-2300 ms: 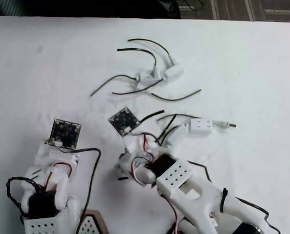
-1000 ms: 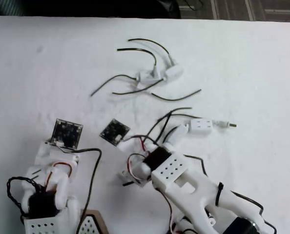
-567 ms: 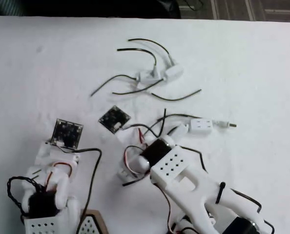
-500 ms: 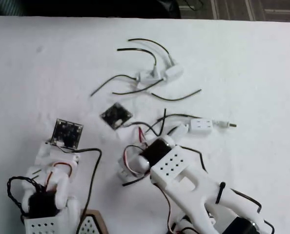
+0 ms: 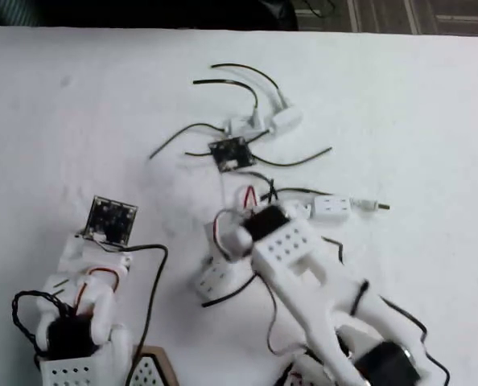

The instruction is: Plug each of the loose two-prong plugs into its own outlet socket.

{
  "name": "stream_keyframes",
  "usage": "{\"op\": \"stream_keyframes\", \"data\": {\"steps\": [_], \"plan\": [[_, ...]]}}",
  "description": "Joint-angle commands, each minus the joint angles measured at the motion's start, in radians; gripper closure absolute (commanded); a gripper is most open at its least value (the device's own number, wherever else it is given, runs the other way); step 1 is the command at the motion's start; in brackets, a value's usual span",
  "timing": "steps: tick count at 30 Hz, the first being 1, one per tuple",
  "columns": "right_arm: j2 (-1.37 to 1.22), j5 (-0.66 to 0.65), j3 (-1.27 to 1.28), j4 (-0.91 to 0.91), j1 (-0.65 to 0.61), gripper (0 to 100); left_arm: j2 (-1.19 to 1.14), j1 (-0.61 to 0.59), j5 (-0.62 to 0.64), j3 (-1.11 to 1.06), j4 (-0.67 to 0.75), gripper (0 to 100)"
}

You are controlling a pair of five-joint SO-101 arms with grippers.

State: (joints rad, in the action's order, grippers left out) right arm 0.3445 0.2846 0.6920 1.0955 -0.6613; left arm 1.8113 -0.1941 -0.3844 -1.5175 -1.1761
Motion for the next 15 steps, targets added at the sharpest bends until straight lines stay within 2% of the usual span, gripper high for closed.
{"op": "stream_keyframes", "data": {"steps": [1,7,15], "plan": [[-0.122,0.061,-0.161,0.093,0.008,91.1,0.01,-0.008,-0.012,0.006,0.017,98],[-0.298,0.08,-0.374,0.234,-0.035,91.1,0.01,-0.008,-0.012,0.006,0.017,98],[-0.481,0.135,-0.443,0.237,-0.038,91.1,0.01,-0.008,-0.012,0.006,0.017,98]]}}
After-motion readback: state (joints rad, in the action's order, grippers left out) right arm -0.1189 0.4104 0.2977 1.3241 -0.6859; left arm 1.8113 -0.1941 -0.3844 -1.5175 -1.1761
